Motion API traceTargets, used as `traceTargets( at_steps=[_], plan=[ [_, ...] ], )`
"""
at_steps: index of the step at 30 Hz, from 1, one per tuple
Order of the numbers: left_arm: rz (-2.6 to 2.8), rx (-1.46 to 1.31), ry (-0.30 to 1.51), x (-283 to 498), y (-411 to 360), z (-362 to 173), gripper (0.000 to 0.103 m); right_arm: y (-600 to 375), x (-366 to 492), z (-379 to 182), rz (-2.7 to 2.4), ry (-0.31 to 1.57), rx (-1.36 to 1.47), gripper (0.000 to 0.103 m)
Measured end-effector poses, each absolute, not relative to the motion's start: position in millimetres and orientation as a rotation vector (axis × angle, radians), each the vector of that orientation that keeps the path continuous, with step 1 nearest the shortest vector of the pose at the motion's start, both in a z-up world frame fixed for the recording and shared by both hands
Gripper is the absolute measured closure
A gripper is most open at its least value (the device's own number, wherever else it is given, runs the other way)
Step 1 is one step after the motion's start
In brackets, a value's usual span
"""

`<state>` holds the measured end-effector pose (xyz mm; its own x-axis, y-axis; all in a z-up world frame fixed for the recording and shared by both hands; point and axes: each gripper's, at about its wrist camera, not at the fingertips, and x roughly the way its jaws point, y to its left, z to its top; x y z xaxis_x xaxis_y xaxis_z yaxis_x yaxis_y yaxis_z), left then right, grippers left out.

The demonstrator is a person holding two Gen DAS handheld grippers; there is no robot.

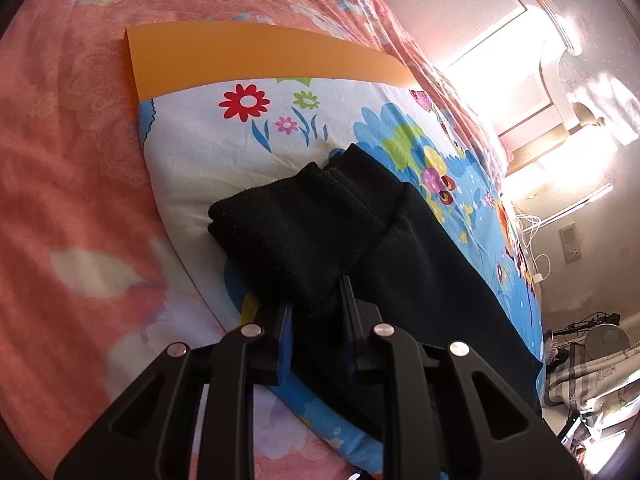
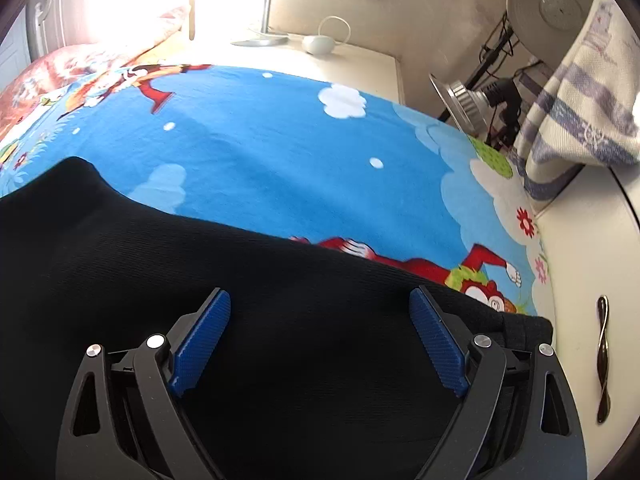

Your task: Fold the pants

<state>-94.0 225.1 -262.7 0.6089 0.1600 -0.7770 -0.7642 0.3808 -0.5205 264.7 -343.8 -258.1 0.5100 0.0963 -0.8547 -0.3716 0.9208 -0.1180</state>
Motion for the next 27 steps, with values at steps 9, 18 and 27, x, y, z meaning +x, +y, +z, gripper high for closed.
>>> traceTargets(
  at_steps=[9,18,27],
  plan=[
    [0.759,-1.001,0.581,-126,220,-249,0.045,-322,247,-213,0.205,0.849,-0.216,0.014],
    [0.663,-0.99,0.673,-97,223,-269,0.076,-115,176,-183,0.822,0.88,-0.254,0.013],
    [0.829,-0.485,0.772,-67,187,-226,0.062,-26,166,-251,0.794,0.977,-0.451,0.014]
  ],
)
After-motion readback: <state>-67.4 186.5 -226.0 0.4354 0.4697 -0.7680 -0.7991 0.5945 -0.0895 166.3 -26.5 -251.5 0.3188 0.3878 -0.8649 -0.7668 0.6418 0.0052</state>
